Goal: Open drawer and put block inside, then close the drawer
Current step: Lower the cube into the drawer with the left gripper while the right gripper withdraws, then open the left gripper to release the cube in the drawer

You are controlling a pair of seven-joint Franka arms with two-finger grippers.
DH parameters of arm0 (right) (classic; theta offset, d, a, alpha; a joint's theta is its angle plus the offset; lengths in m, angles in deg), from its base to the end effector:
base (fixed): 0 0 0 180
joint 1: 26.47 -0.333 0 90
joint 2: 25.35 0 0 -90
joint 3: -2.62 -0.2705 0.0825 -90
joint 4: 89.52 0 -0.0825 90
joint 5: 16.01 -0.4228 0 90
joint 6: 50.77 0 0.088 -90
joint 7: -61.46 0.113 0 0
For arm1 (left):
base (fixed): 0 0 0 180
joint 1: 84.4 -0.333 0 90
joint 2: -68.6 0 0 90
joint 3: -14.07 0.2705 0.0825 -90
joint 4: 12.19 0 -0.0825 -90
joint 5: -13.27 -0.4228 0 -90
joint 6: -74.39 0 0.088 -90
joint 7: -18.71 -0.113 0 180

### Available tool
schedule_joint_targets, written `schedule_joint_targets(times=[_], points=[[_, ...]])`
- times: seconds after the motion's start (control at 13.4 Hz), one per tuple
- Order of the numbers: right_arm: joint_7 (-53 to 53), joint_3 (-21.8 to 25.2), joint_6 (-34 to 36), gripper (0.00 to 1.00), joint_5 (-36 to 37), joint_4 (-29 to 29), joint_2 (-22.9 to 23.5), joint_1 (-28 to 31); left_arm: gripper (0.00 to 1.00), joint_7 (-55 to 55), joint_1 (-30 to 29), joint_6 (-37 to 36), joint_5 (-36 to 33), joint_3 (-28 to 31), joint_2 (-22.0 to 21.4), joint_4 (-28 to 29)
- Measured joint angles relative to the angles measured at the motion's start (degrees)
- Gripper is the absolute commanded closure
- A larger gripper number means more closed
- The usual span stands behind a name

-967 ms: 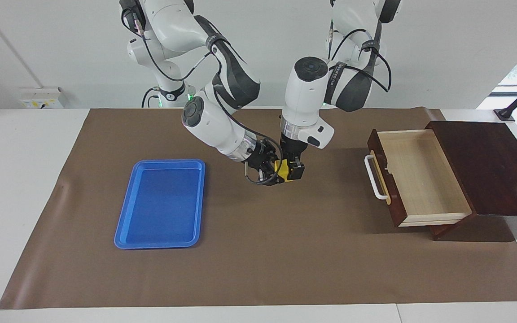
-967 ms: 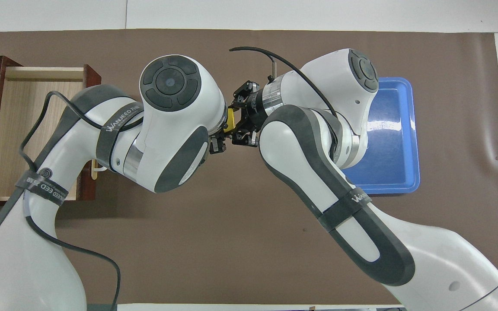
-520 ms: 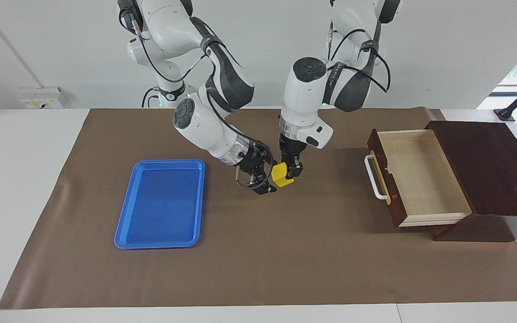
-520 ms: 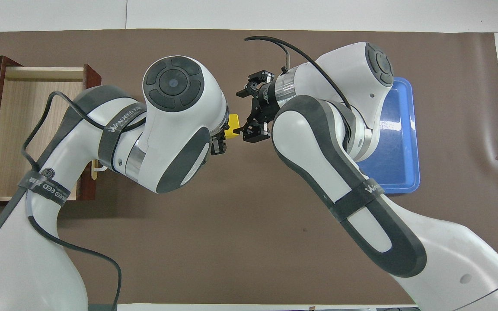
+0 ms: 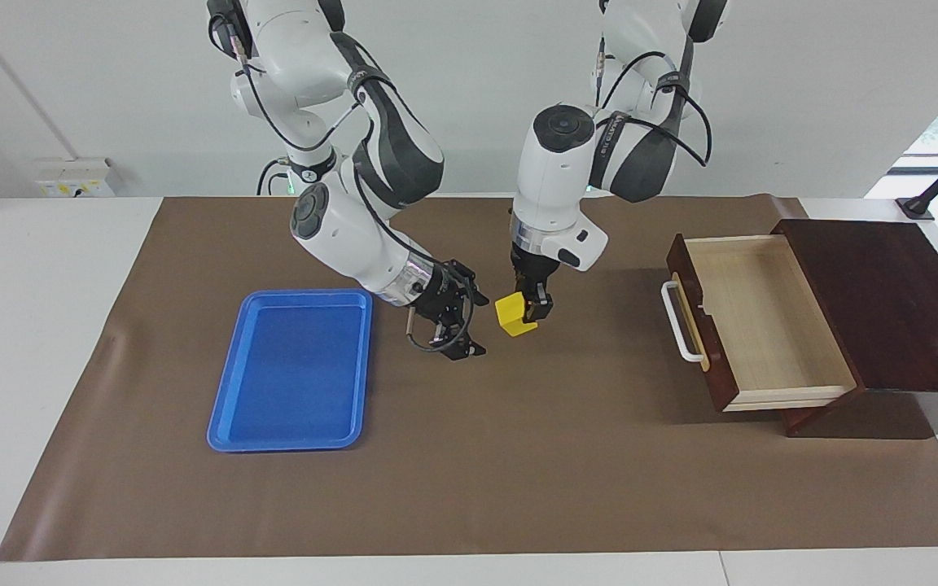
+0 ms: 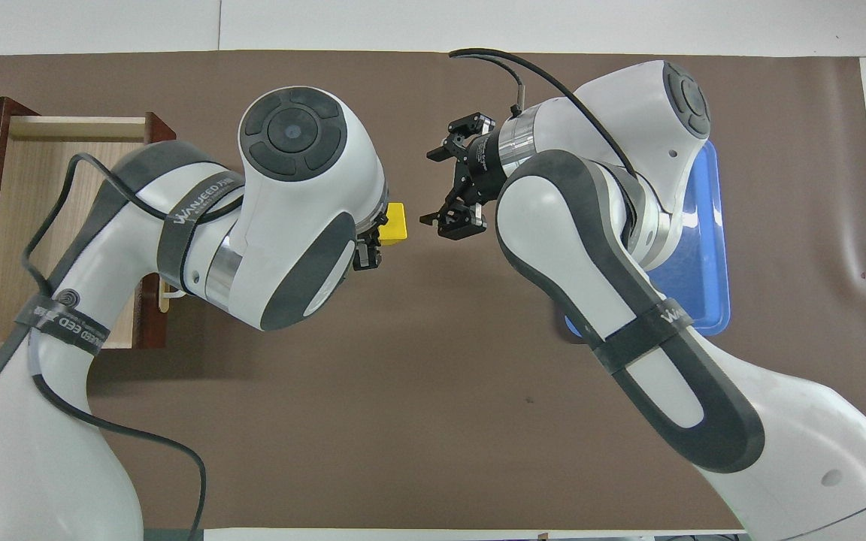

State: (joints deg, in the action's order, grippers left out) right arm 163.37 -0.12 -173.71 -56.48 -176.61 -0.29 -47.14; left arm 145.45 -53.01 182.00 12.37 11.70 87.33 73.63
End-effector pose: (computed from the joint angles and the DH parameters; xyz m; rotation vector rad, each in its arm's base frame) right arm 0.6539 0.3118 0.3769 -1.7056 1.9743 0.6641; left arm 0.5749 -0.3794 0.4283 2.1287 2.2384 0.0169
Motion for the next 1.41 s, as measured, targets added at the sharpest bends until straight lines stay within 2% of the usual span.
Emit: schedule_joint_targets(times=[0.22,0.52,0.82,1.12,1.41], points=[[0.0,0.0,0.0,0.05,0.0,0.0,0.0,0.0,1.0,-6.0,-5.5,-4.6,0.9,0.3,-1.2,-3.3],[-0.4,0.2,0.2,0.05,0.2,0.0,-0.1,0.4,1.0,-21.1,-17.8,-10.6,6.0,0.7,-6.8,-4.1],[-6.3,0.3,5.0,0.05,3.2,0.0,-0.7,4.4,1.0,-35.2,-28.2,-13.6,9.5,0.8,-8.1,-3.7],[-19.0,0.4,13.8,0.03,10.1,0.0,-4.5,10.9,1.0,-45.6,-35.4,-12.5,10.4,0.8,-8.6,0.4],[-35.5,0.5,22.9,0.01,18.9,0.0,-8.9,15.8,1.0,-49.3,-38.4,-7.1,10.6,0.8,-9.1,7.8]])
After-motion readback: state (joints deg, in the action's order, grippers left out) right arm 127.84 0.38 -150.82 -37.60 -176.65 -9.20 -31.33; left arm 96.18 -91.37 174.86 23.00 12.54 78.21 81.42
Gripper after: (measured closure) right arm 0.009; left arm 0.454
